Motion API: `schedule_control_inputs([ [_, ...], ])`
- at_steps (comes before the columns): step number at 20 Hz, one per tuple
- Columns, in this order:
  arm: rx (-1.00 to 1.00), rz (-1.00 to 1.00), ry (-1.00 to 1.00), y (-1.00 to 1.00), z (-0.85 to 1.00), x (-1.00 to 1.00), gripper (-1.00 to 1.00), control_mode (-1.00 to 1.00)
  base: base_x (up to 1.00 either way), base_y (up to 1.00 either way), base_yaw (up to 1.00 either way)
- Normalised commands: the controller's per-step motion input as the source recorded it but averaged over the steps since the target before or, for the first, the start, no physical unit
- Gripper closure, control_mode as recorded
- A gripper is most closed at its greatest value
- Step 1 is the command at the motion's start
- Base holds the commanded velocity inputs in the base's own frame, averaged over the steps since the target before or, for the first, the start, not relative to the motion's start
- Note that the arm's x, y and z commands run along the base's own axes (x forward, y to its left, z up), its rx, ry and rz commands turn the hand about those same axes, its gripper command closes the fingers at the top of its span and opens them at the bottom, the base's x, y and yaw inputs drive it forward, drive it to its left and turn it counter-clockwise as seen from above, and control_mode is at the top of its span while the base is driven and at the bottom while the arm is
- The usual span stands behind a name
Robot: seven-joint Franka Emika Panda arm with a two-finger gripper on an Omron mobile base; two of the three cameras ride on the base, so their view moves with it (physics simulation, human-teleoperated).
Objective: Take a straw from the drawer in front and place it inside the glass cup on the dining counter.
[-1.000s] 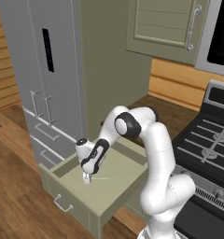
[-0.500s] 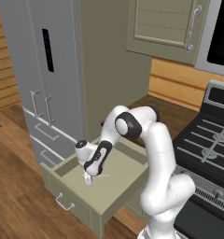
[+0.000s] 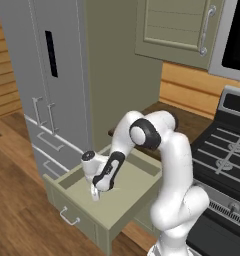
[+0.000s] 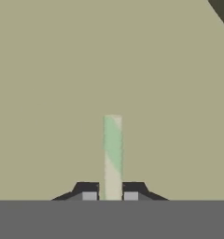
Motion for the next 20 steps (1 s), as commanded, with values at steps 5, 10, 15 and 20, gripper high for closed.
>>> schedule_control_inputs([
  [5,0.04,0.0,-0.01,-0.02,0.9,-0.27,1.0,-1.0,0.0,0.0,0.0],
  [10,0.02,0.0,-0.03,-0.02,1.0,-0.37,1.0,-1.0,0.0,0.0,0.0],
  [15,0.03,0.0,-0.02,-0.01,1.0,-0.46,1.0,-1.0,0.0,0.0,0.0],
  [20,0.06,0.0,-0.01,-0.04,1.0,-0.4,1.0,-1.0,0.0,0.0,0.0],
])
